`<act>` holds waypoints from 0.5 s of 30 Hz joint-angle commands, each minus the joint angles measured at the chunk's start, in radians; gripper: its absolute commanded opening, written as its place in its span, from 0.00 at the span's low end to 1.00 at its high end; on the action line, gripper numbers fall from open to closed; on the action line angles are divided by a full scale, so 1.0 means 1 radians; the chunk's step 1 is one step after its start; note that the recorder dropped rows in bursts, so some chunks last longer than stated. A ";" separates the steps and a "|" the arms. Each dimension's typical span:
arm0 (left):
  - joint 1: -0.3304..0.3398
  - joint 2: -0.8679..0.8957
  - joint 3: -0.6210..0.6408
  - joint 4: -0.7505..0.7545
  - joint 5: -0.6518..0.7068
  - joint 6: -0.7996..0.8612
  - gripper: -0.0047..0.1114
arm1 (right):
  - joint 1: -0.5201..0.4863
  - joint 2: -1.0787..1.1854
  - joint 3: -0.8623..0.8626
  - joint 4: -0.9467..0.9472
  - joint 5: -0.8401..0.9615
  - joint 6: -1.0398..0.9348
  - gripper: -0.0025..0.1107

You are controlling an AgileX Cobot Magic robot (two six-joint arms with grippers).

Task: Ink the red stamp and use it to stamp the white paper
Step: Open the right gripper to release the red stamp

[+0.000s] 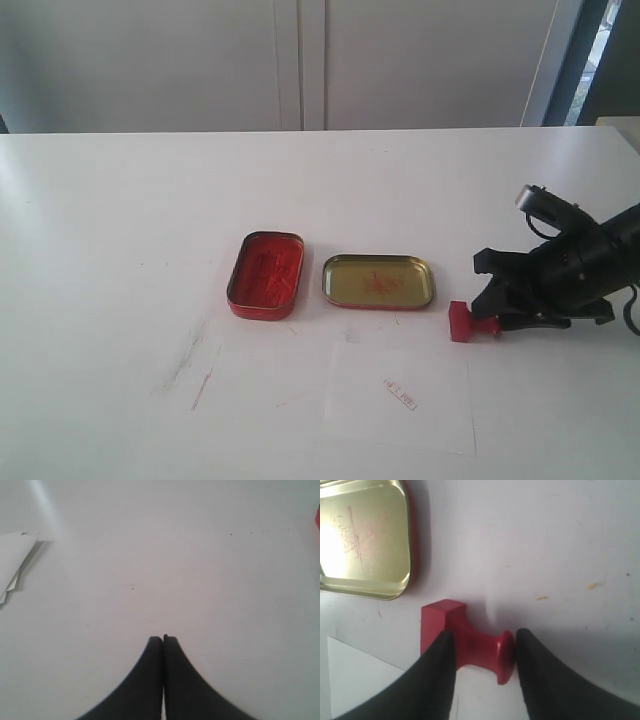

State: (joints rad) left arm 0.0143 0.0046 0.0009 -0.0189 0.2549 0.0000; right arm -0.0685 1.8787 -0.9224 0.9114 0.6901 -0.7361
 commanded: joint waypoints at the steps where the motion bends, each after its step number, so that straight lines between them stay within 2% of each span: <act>1: -0.004 -0.005 -0.001 -0.003 -0.001 0.000 0.04 | -0.005 -0.013 0.004 -0.032 -0.028 0.042 0.36; 15: -0.004 -0.005 -0.001 -0.003 -0.001 0.000 0.04 | -0.005 -0.077 0.004 -0.056 -0.040 0.080 0.36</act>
State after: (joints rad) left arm 0.0143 0.0046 0.0009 -0.0189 0.2549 0.0000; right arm -0.0685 1.8343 -0.9224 0.8766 0.6629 -0.6763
